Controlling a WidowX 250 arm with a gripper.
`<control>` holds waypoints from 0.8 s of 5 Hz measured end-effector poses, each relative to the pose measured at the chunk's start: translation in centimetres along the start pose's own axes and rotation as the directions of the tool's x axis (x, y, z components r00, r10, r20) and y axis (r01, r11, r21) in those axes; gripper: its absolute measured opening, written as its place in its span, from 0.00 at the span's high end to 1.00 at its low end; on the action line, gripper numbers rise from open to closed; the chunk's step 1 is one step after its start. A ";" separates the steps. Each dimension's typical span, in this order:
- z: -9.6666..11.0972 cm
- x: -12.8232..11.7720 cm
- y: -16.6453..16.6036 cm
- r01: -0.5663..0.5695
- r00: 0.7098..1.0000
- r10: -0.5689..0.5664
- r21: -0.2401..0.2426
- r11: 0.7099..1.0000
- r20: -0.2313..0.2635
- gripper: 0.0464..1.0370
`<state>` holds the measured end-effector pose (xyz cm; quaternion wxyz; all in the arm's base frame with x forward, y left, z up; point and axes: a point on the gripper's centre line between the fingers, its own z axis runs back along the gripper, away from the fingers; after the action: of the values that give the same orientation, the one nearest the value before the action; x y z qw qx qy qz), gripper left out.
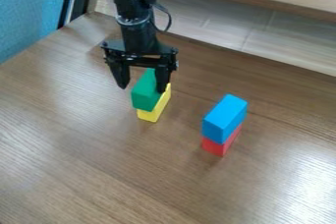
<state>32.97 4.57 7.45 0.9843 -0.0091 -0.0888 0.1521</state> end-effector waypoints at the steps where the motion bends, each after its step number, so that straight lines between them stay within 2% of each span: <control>1: -0.7 0.1 0.0 -0.001 1.000 0.001 0.010 1.000 -0.009 0.04; 2: -0.9 0.4 -0.1 0.002 1.000 -0.002 0.008 1.000 0.007 0.09; 3: -1.0 0.4 -0.4 0.006 1.000 -0.006 -0.007 1.000 0.011 0.38; 4: -1.0 0.3 -0.4 0.007 1.000 -0.007 -0.032 0.999 0.004 0.46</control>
<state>33.54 4.25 6.54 0.9844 -0.0243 -0.0931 0.1473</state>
